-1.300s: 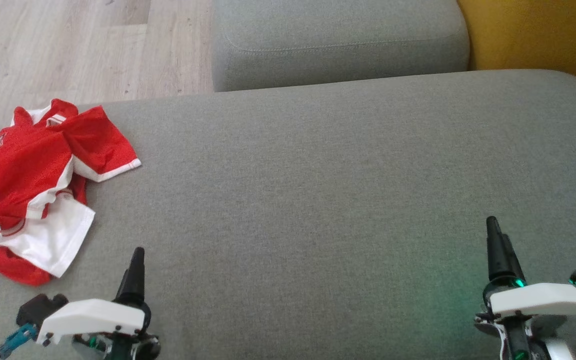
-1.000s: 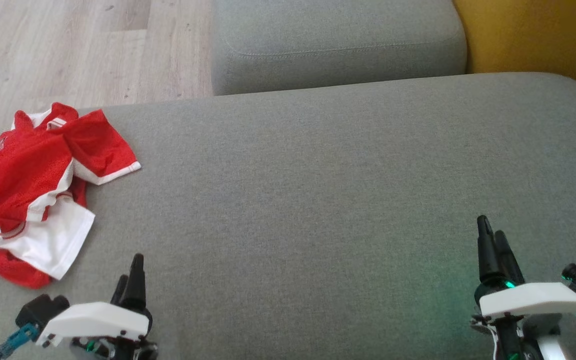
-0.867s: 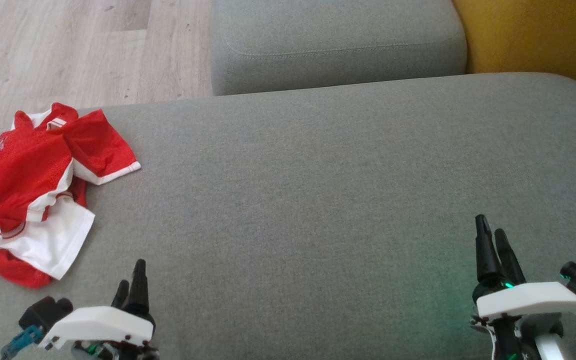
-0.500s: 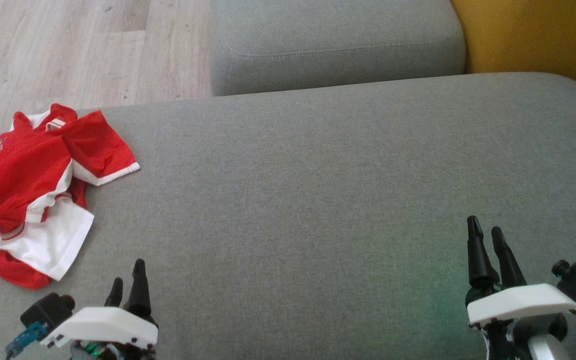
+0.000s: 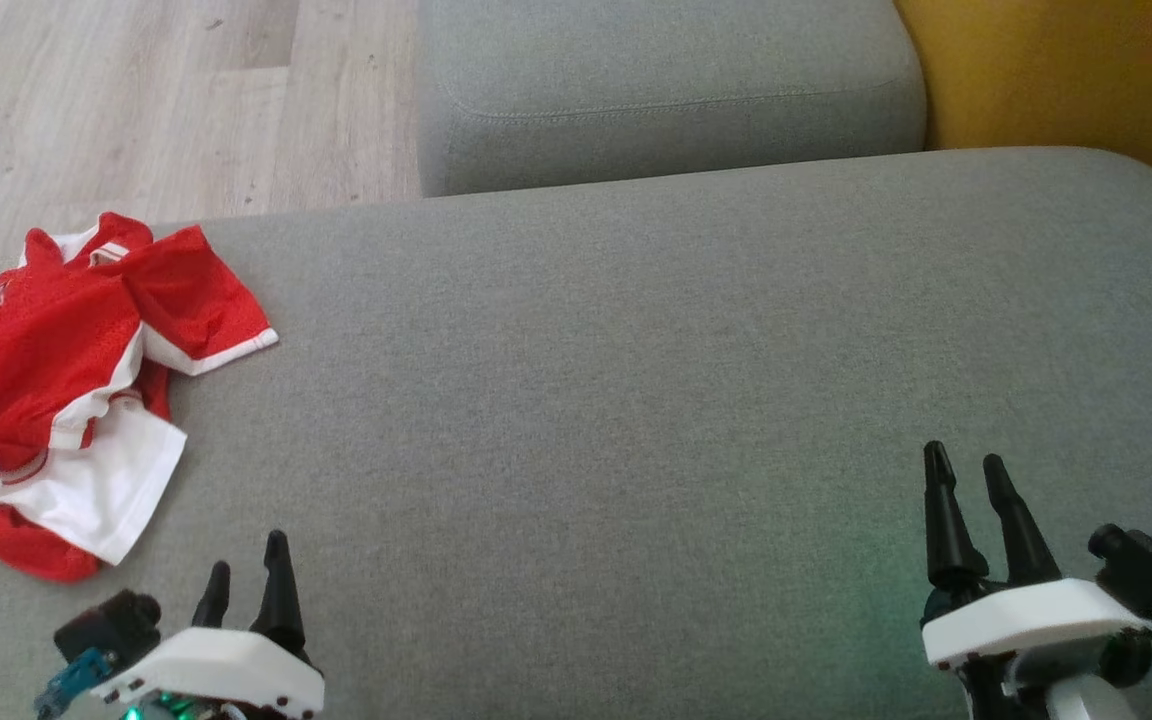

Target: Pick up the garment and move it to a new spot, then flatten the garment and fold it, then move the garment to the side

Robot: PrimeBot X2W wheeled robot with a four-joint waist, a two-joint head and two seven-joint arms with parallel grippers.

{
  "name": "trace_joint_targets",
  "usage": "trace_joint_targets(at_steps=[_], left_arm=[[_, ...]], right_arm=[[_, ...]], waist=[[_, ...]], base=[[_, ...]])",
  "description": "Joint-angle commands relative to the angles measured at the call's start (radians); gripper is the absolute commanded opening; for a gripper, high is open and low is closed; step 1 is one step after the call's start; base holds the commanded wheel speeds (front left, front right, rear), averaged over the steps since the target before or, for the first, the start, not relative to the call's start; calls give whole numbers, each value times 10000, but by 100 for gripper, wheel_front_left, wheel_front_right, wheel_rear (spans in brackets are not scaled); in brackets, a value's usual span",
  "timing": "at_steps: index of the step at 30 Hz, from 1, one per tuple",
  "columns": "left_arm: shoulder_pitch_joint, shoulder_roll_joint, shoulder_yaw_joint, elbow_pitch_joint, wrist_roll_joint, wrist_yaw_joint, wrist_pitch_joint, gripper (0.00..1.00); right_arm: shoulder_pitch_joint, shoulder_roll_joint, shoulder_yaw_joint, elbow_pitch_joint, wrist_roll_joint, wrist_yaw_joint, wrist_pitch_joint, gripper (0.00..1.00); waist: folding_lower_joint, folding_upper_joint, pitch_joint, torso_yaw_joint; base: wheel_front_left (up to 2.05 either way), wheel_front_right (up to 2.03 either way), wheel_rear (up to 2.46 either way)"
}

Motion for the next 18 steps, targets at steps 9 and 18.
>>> trace_joint_targets(at_steps=[9, 18], left_arm=[[-243, 218, 113, -352, 1503, 259, -448, 100], [-170, 232, 39, -432, 2648, 429, -712, 100]], right_arm=[[-154, -197, 300, -394, -1385, 61, -454, 100], [-152, -209, 413, -405, -2398, 67, -720, 100]], waist=[[0, 0, -38, 43], [0, 0, -68, 146]], base=[[0, 0, 0], [0, 0, 0]])
